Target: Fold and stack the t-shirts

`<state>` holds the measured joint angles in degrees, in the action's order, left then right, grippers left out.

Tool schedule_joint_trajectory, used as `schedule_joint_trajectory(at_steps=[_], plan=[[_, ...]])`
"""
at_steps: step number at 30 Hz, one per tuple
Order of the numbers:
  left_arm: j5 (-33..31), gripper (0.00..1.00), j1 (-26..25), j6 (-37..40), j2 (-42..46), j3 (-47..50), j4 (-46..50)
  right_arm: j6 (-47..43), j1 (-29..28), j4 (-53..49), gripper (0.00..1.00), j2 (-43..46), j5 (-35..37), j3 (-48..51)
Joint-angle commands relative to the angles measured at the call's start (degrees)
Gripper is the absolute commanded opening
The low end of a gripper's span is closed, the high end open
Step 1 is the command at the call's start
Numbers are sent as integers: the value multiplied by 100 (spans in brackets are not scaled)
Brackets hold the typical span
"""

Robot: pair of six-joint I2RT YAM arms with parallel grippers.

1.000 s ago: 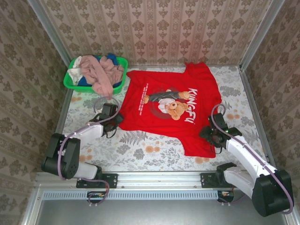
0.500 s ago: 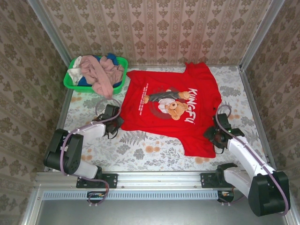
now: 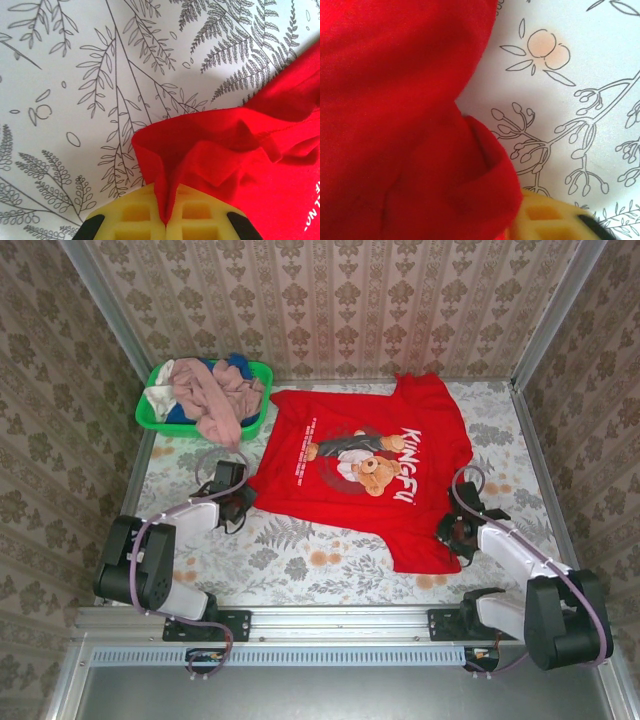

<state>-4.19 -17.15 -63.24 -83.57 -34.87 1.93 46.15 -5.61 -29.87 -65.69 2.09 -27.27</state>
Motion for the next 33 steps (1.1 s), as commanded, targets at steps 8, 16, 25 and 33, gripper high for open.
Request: schedule_joint_trajectory(at_steps=[8, 16, 25, 33], plan=[[107, 0, 27, 102, 121, -11, -79, 342, 24, -1261, 2, 1834, -6, 87], [146, 0, -6, 145, 91, -106, -77, 301, -33, -1322, 58, 1996, -416, 398], [98, 0, -43, 116, 79, -69, -87, 304, -291, -971, 50, 1154, -253, 354], [129, 0, -45, 153, 134, -98, -95, 171, -291, -1142, 0, 1324, -280, 343]])
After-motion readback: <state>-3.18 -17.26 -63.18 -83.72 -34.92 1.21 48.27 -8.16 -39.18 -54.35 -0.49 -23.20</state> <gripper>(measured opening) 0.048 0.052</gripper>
